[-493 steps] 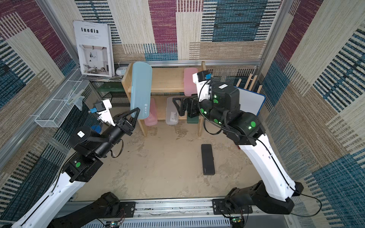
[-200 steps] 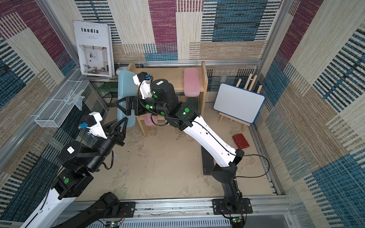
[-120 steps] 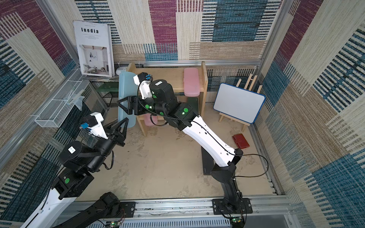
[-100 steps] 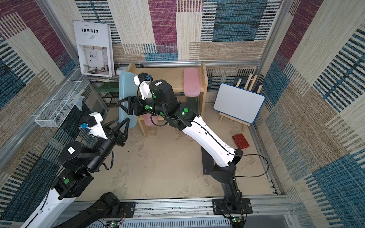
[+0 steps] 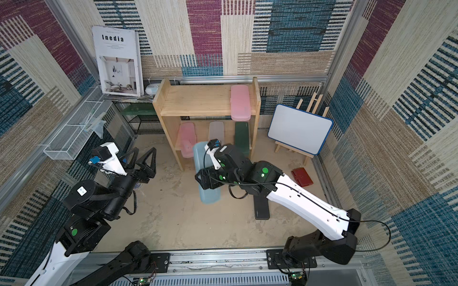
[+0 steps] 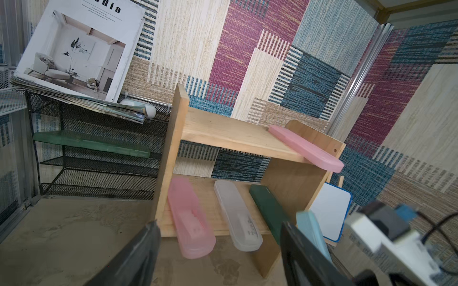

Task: Remove the pencil cases from the shelf
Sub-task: Place the pencil case at the center of the board.

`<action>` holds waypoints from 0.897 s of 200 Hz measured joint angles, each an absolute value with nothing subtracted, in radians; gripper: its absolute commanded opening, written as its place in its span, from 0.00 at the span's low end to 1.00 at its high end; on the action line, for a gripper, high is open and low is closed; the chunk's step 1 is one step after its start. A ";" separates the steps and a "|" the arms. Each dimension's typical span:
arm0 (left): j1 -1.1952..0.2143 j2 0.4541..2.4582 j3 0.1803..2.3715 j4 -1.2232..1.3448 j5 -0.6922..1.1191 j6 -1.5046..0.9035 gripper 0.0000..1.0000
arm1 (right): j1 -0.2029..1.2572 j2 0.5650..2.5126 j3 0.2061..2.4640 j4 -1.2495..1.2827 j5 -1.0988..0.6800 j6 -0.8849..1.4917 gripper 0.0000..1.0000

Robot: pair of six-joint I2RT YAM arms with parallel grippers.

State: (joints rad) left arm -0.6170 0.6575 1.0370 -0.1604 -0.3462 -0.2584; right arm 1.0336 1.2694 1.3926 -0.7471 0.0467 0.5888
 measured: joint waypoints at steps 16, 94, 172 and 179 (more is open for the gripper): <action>-0.617 0.660 1.020 -0.158 -0.348 -0.267 0.80 | 1.031 1.153 1.203 -0.754 0.044 0.669 0.77; -0.617 0.701 0.999 -0.184 -0.345 -0.308 0.81 | 0.820 1.239 0.923 -0.735 -0.002 0.741 0.77; -0.617 0.678 0.958 -0.187 -0.374 -0.308 0.82 | 0.733 1.532 0.965 -0.683 -0.033 0.609 0.79; -0.617 0.681 0.958 -0.187 -0.374 -0.308 0.82 | 0.732 1.546 0.967 -0.680 -0.036 0.604 0.79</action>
